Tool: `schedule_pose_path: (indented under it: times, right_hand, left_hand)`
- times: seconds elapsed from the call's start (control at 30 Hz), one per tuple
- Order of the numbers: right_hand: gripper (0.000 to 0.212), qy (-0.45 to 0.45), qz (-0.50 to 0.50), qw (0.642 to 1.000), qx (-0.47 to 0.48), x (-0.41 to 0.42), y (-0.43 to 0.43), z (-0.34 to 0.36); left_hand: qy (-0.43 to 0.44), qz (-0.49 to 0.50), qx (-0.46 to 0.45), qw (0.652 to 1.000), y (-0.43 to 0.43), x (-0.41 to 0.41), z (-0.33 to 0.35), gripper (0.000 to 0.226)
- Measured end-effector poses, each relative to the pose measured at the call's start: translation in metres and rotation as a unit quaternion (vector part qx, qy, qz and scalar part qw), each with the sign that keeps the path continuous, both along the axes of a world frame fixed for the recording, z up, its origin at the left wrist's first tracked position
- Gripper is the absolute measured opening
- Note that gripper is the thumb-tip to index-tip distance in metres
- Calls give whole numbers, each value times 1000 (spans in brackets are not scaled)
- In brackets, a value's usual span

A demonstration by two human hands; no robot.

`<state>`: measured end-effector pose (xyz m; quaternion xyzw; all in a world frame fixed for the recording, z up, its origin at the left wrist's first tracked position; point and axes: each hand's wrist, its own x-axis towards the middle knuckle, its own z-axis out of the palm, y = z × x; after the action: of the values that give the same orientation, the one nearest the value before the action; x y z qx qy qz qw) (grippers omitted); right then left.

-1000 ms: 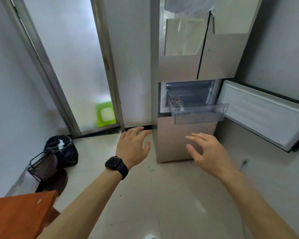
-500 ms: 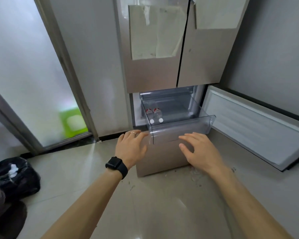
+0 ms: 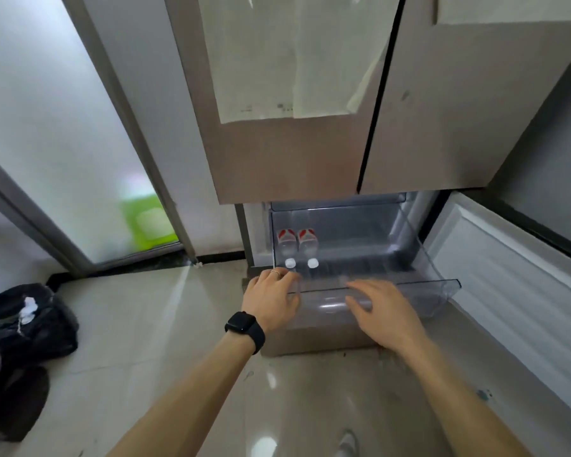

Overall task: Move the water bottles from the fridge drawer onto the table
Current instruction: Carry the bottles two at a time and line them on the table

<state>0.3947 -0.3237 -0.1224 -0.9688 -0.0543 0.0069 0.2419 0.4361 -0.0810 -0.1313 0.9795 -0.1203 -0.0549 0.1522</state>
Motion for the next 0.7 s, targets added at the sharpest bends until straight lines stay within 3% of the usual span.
schedule_pose_path:
  times: [0.13, 0.3, 0.5, 0.63, 0.7]
  right_hand:
    - [40, 65, 58, 996, 15, 69, -18, -17]
    - [35, 179, 53, 979, 75, 145, -20, -54]
    - [36, 321, -44, 930, 175, 205, -3, -120]
    - [45, 355, -114, 896, 240, 235, 11, -151]
    - [40, 375, -145, 872, 279, 246, 18, -156]
  left_hand:
    - [95, 93, -94, 987, -35, 47, -20, 48]
    - [176, 227, -212, 934, -64, 94, -44, 48]
    - [256, 368, -340, 827, -71, 147, -83, 59]
    - [268, 444, -426, 742, -73, 175, -114, 64]
    - [266, 466, -436, 722, -72, 185, -128, 60]
